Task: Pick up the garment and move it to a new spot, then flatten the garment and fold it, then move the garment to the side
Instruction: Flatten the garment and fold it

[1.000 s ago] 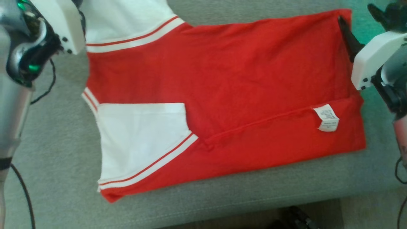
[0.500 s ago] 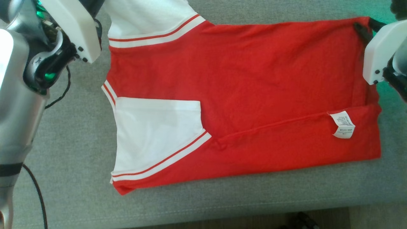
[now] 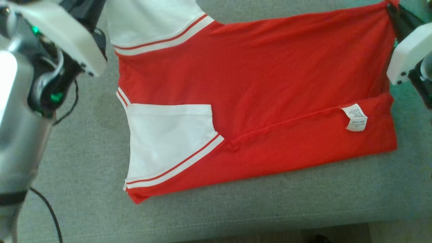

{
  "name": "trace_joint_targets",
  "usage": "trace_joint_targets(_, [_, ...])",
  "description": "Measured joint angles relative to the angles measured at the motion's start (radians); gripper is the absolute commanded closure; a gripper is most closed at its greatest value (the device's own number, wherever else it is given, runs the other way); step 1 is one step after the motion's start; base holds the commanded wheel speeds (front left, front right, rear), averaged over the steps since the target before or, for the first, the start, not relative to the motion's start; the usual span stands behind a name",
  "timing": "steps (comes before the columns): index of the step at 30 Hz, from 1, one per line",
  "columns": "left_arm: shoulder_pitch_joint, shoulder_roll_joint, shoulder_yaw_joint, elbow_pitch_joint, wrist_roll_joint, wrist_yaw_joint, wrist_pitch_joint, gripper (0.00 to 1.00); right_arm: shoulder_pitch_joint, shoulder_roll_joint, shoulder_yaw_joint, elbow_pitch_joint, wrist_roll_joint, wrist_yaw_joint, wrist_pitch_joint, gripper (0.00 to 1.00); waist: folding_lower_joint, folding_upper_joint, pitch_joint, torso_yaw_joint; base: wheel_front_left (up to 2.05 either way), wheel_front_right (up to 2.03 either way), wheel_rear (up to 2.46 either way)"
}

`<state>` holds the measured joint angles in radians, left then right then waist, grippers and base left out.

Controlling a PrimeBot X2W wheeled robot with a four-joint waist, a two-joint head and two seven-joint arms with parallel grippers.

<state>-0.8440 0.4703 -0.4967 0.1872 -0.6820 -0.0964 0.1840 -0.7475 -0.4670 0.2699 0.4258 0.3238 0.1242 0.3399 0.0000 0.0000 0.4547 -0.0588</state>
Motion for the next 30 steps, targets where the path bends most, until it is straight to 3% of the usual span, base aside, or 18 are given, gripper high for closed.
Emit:
trace_joint_targets(5, [0.176,0.026,0.017,-0.158,-0.007,0.04,-0.065,1.0,0.083,0.003,-0.003,-0.036,0.0,0.0,-0.081,1.0,0.0,0.0,-0.052,-0.002,0.0,0.0,0.0])
trace_joint_targets(16, [0.666,0.042,0.001,-0.466,-0.026,0.193,-0.173,1.0,0.418,0.017,-0.111,-0.173,-0.011,0.0,-0.146,1.0,-0.0001,0.0,-0.171,0.017,0.0,0.0,0.0])
trace_joint_targets(21, [0.771,0.035,-0.02,-0.485,-0.045,0.212,-0.191,1.0,0.494,0.027,-0.143,-0.206,-0.018,0.0,-0.137,1.0,-0.0001,0.0,-0.202,0.026,0.0,0.0,0.0])
trace_joint_targets(29, [0.84,-0.016,-0.05,-0.413,-0.1,0.198,-0.239,1.0,0.586,0.065,-0.215,-0.266,-0.037,0.0,-0.114,1.0,-0.0001,0.0001,-0.221,0.044,0.0,0.0,0.0])
trace_joint_targets(30, [0.844,-0.024,-0.053,-0.392,-0.109,0.192,-0.243,0.74,0.596,0.072,-0.222,-0.27,-0.043,0.0,-0.11,1.0,0.0,0.0001,-0.222,0.045,0.0,0.0,0.0])
